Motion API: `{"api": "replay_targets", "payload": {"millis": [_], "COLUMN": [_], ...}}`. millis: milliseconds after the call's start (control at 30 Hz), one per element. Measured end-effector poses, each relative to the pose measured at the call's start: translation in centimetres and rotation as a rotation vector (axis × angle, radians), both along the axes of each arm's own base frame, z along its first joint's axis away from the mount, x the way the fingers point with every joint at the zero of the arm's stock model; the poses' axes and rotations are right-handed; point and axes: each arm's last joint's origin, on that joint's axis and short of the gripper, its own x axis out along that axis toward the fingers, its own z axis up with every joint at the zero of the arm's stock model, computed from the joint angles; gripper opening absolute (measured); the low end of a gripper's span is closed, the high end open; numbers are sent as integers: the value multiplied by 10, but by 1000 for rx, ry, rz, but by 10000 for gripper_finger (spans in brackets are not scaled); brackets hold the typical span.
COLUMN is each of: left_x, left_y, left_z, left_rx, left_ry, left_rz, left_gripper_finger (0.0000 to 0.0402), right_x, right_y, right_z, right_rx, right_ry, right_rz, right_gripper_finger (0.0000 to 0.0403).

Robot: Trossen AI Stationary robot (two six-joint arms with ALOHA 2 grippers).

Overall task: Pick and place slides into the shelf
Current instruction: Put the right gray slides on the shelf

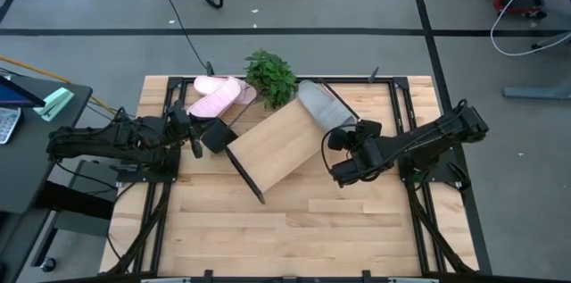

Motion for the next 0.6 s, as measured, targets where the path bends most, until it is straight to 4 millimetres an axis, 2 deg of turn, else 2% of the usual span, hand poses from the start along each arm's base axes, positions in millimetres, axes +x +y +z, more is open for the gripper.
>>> {"api": "replay_targets", "payload": {"millis": [267, 600], "left_x": [0, 0], "left_y": [0, 0], "left_z": [0, 0], "left_rx": [0, 0], "left_ry": [0, 0], "left_rz": [0, 0], "left_gripper_finger": [33, 26], "right_x": [3, 5], "right_y": [-7, -15], "right_z": [0, -2], "right_rx": [2, 58], "right_ry": [10, 57], "right_rz": [-10, -9], "right_gripper_finger": [168, 197]}}
